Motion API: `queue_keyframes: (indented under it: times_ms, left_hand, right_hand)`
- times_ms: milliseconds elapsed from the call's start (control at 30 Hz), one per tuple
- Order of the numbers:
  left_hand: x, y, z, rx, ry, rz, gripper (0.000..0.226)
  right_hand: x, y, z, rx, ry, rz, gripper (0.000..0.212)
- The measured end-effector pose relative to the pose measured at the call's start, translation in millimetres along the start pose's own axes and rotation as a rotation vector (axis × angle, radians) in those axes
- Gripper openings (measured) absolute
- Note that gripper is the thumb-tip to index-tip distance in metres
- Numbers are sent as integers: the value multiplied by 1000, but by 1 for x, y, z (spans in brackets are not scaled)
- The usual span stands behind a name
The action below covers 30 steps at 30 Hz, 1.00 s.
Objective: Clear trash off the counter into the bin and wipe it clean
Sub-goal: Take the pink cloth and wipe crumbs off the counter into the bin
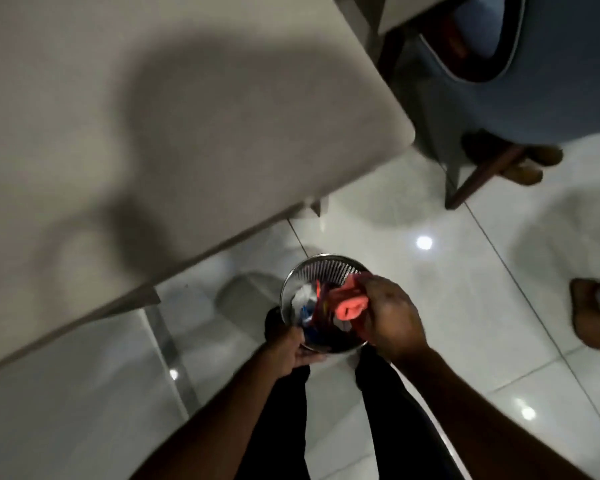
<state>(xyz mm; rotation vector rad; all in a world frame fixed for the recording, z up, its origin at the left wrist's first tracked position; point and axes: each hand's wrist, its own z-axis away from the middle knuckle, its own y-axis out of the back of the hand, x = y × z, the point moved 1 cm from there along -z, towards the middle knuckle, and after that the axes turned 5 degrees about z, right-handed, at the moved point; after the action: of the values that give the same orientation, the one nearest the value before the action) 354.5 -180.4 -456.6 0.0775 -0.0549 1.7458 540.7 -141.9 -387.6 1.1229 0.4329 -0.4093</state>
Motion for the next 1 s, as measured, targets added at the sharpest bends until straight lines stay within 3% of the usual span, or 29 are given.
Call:
queue_keyframes:
  times_ms: [200, 333, 533, 600, 667, 767, 867, 1000]
  left_hand:
    - [-2, -23, -116, 58, -7, -36, 42]
    - [-1, -19, -160, 83, -12, -46, 35]
    - [9, -13, -156, 122, -31, -68, 18]
    - [27, -23, -131, 179, -76, -187, 23]
    - [51, -37, -89, 215, -130, -270, 44]
    - [90, -59, 4, 42, -190, -284, 51]
    - [115, -78, 101, -46, -487, -434, 33]
    - [145, -96, 233, -166, -892, -754, 27]
  right_hand:
    - [68, -64, -33, -47, -53, -8, 83]
    - [84, -92, -45, -32, -67, -18, 75]
    - [72, -106, -46, -21, -75, -38, 58]
    - [60, -96, -43, -1, -92, -42, 60]
    - [43, -77, -37, 24, -123, -55, 61]
    - [6, -24, -15, 130, -108, -68, 61]
    - [-30, 24, 18, 268, -131, -42, 64]
    - [-79, 84, 66, 345, -118, -220, 69]
